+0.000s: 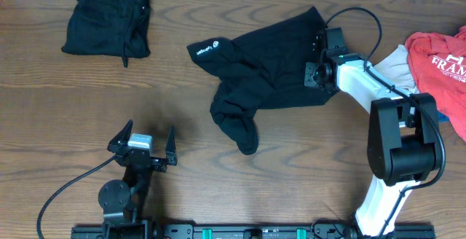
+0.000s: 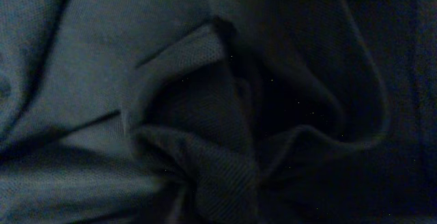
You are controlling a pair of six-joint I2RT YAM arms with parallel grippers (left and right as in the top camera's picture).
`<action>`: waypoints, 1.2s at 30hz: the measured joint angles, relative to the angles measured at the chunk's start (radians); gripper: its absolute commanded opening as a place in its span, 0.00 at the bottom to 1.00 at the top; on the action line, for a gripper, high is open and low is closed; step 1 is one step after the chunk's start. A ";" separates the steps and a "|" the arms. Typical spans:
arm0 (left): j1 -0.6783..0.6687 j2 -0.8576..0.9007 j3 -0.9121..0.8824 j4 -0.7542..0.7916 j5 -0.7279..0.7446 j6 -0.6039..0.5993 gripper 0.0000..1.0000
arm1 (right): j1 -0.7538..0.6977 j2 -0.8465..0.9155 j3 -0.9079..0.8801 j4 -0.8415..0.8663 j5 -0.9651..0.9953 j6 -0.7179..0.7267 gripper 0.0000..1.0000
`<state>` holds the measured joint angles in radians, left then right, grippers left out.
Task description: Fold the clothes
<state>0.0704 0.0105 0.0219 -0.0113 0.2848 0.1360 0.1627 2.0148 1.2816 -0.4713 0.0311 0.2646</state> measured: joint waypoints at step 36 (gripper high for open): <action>0.000 0.000 0.000 0.000 0.000 0.000 0.98 | -0.013 -0.387 -0.002 -0.575 0.150 0.063 0.06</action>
<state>0.0704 0.0105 0.0219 -0.0113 0.2848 0.1360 0.1497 1.6276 1.2797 -1.0462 0.1810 0.3271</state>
